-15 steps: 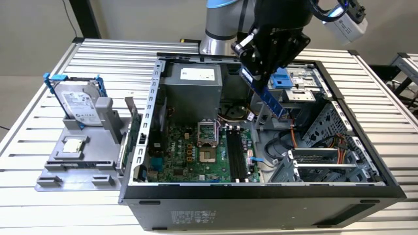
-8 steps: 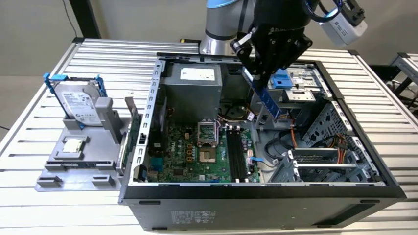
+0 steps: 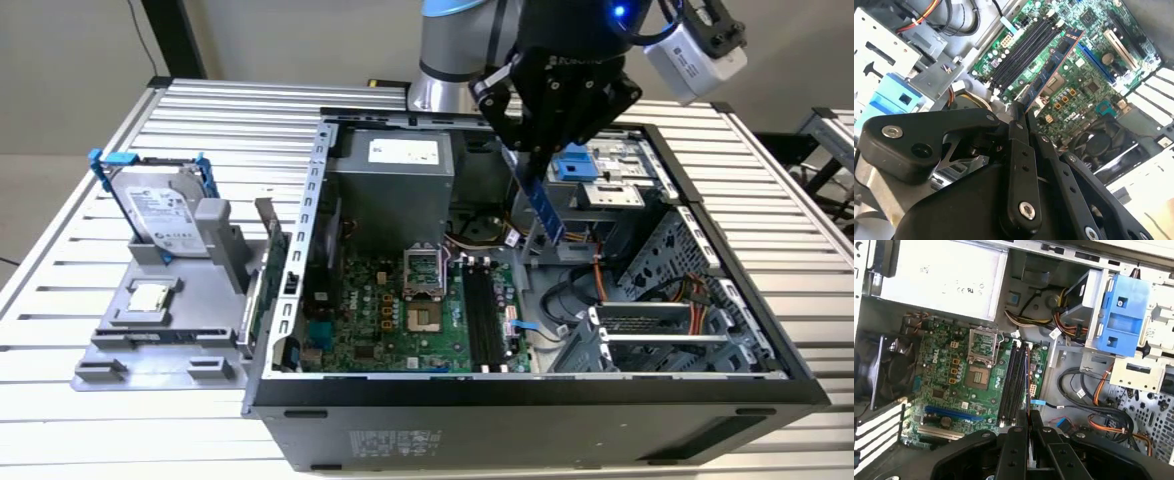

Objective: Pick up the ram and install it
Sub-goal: 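Insert the ram into the slot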

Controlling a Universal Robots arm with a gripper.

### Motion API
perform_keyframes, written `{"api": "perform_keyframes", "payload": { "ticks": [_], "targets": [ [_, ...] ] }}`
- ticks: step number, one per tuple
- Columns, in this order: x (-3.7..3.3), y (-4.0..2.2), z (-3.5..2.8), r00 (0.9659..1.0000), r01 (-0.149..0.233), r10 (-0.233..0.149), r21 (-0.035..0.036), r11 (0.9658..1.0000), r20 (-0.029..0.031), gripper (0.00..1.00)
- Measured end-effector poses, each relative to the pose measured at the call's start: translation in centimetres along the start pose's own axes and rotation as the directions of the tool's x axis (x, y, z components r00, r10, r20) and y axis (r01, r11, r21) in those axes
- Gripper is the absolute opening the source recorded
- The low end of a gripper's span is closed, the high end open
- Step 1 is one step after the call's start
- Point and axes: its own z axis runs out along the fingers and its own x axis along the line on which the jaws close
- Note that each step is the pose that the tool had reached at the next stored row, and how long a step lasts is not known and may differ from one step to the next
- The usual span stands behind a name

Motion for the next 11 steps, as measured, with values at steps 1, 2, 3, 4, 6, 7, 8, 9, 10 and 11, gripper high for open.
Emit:
{"api": "perform_keyframes", "payload": {
  "ticks": [1,2,3,4,6,7,8,9,10,11],
  "targets": [
    [0.00,0.00,0.00,0.9999,-0.013,0.013,0.0002,0.9999,-0.0001,0.00],
    [0.00,0.00,0.00,0.9996,-0.027,0.027,0.0004,0.9996,-0.0001,0.00],
    [0.00,0.00,0.00,0.9992,-0.041,0.041,0.0007,0.9992,-0.0001,0.00],
    [0.00,0.00,0.00,0.9985,-0.054,0.054,0.0008,0.9985,-0.0001,0.00],
    [0.00,0.00,0.01,0.9968,-0.080,0.080,0.0012,0.9968,-0.0001,0.00],
    [0.00,0.00,0.01,0.9957,-0.093,0.093,0.0014,0.9957,-0.0001,0.00],
    [0.00,0.00,0.01,0.9944,-0.105,0.105,0.0015,0.9944,-0.0001,0.00],
    [0.00,0.00,0.01,0.9930,-0.118,0.118,0.0018,0.9930,-0.0001,0.00],
    [0.00,0.00,0.01,0.9914,-0.131,0.131,0.0020,0.9914,-0.0001,0.00],
    [0.00,0.00,0.01,0.9896,-0.144,0.144,0.0022,0.9896,-0.0001,0.00]
  ]
}}
